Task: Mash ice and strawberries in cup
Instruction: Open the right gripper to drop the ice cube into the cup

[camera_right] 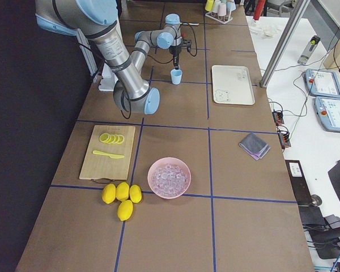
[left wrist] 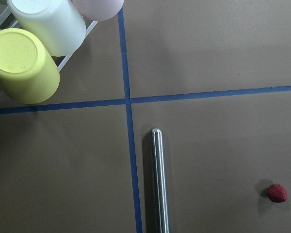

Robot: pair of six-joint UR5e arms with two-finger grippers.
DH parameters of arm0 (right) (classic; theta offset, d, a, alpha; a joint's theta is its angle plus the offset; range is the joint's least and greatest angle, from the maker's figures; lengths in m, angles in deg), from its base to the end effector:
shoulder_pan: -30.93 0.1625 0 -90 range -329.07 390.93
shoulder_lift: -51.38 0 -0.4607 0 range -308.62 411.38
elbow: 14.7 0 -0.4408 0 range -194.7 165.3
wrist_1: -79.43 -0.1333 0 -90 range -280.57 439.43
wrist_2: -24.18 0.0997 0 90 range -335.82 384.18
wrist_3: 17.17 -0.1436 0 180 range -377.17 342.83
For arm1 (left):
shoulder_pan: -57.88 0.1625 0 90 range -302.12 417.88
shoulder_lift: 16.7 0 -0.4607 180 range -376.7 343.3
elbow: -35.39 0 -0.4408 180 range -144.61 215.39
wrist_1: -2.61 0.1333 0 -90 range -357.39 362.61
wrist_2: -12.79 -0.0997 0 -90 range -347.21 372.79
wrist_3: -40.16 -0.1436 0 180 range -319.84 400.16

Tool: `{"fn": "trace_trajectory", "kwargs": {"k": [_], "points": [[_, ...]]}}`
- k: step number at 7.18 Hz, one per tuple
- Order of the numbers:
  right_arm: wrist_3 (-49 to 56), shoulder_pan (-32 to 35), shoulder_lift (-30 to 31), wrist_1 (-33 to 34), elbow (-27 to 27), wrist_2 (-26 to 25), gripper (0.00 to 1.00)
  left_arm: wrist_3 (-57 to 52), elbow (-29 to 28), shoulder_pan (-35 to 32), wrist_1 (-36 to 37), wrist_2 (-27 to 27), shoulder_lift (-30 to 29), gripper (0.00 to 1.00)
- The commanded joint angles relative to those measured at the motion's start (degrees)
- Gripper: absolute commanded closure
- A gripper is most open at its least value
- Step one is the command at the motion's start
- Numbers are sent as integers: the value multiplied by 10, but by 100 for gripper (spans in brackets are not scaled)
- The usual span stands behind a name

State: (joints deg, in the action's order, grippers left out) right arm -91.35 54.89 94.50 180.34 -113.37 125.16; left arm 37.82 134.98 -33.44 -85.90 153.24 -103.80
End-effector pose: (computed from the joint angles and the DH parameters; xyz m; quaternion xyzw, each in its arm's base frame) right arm -0.6475 -0.4037 0.1442 0.0454 -0.3856 0.0291 0.9211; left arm -0.0346 -0.5214 0.6533 0.0546 0.4242 0.0274 0.9035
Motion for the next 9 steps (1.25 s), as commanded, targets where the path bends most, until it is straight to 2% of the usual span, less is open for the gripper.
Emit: {"fn": "trace_trajectory", "kwargs": {"k": [1, 3, 5, 7, 9], "points": [[-1, -3, 1, 0, 5, 0, 47, 0, 0, 1, 0, 0, 0, 0], [0, -4, 2, 0, 7, 0, 27, 0, 0, 1, 0, 0, 0, 0], [0, -4, 3, 0, 6, 0, 1, 1, 2, 0, 0, 1, 0, 0], [1, 5, 4, -3, -16, 0, 1, 1, 4, 1, 0, 0, 0, 0], [8, 42, 98, 2, -135, 2, 1, 1, 3, 1, 0, 0, -1, 0]]}}
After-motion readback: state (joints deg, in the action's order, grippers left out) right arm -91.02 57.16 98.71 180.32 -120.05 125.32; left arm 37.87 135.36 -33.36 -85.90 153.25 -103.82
